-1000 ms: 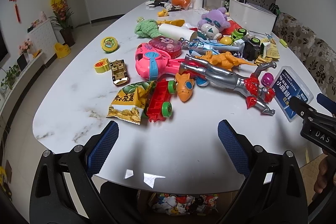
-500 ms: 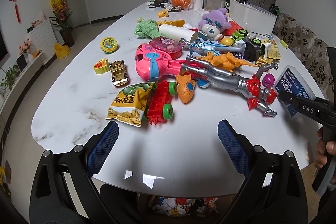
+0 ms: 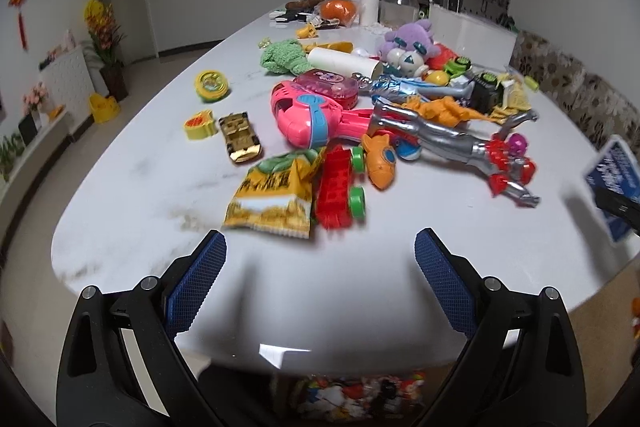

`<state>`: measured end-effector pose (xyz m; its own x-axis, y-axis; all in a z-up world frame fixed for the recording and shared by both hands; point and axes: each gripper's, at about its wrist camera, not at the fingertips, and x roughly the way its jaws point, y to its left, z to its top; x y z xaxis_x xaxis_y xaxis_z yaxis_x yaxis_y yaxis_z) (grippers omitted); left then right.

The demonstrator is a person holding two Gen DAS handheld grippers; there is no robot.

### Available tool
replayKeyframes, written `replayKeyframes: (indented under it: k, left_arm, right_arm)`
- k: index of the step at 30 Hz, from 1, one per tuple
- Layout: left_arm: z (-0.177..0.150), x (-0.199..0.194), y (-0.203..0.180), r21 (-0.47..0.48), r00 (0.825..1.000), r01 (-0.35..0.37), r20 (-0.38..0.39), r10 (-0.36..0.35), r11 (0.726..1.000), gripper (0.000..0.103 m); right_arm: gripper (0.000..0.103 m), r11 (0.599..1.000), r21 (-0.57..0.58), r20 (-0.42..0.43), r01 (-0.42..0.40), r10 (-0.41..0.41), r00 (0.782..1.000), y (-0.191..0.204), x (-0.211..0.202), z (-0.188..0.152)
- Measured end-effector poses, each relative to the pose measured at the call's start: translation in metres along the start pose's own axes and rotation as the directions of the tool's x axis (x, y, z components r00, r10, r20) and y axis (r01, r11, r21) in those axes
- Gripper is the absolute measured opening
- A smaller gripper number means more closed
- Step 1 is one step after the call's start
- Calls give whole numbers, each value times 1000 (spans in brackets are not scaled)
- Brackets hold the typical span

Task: Collect trash
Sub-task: 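Grasp the clear plastic box with the right tool while the left tool grasps the yellow snack bag, then lower both held items into the cardboard box and open both tools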

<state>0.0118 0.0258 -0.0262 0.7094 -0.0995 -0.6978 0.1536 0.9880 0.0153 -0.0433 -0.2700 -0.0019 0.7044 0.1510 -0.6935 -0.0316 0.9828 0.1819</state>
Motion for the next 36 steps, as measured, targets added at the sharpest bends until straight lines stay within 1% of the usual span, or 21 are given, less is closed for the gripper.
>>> replayKeyframes:
  k: [2,5,7,10,12,14,15,17,20,21,23,24,25,26,27,28,31,32,34,36]
  left_arm:
    - [9,16,2,15,999,-28,-23,28,999,93]
    - [18,31,14,-10,998,-42,-46,42,999,93]
    - [24,33,25,-33,999,-5,-39,3,999,93]
    - [26,31,31,-22,999,29,-29,-30,999,93]
    - [26,19,38,-32,996,90,18,-90,995,93]
    - [25,14,43,-54,994,106,36,-104,993,93]
    - [26,16,45,-64,995,95,32,-93,993,93]
    - [26,27,50,-92,998,62,0,-62,994,93]
    - [25,49,62,-152,996,29,-82,-42,988,94]
    - [25,52,67,-182,995,54,-76,-69,982,94]
    - [29,55,66,-172,995,31,-84,-46,985,94]
    - [31,57,66,-170,995,30,-90,-46,985,93]
    - [34,59,65,-167,995,32,-91,-48,985,89]
    - [36,59,64,-153,995,46,-83,-60,987,78]
    - [36,58,61,-140,995,58,-74,-69,989,70]
    - [37,56,58,-122,994,74,-65,-83,990,54]
    - [34,49,47,-47,998,30,-48,-32,998,52]
    - [31,45,45,-33,999,33,-37,-34,999,51]
    - [25,41,45,-38,998,63,-24,-64,997,50]
    - [18,36,45,-45,998,68,-2,-69,997,49]
  right_arm:
    - [32,1000,-17,-1,3,-3,1000,6,2,-1]
    - [32,999,-25,-6,-23,23,1000,13,2,-4]
    - [32,999,-40,-1,-30,30,1000,21,0,-3]
    - [32,997,-62,10,-39,40,999,31,-2,-3]
    - [32,996,-86,17,-37,39,999,41,-3,-2]
    - [32,994,-107,18,-38,40,999,47,-2,-2]
    - [32,993,-115,18,-39,41,999,50,-1,-2]
    - [32,991,-125,13,-47,49,999,57,1,-1]
    - [32,989,-130,3,-70,71,997,66,5,1]
    - [32,988,-135,0,-77,78,997,70,7,1]
    - [32,987,-145,7,-71,73,997,74,9,2]
    - [32,986,-153,10,-66,68,998,76,10,2]
    - [32,985,-161,12,-56,58,998,77,12,3]
    - [32,985,-164,11,-52,55,998,78,12,3]
    - [32,984,-171,10,-47,50,999,79,14,3]
    - [32,982,-184,12,-32,35,999,80,13,2]
    - [32,979,-204,3,-12,13,1000,79,12,-1]
    - [32,980,-199,-8,-9,8,1000,76,14,-2]
    - [32,983,-180,-58,21,-32,998,66,25,-8]
    - [32,987,-159,-87,19,-33,996,58,35,-12]
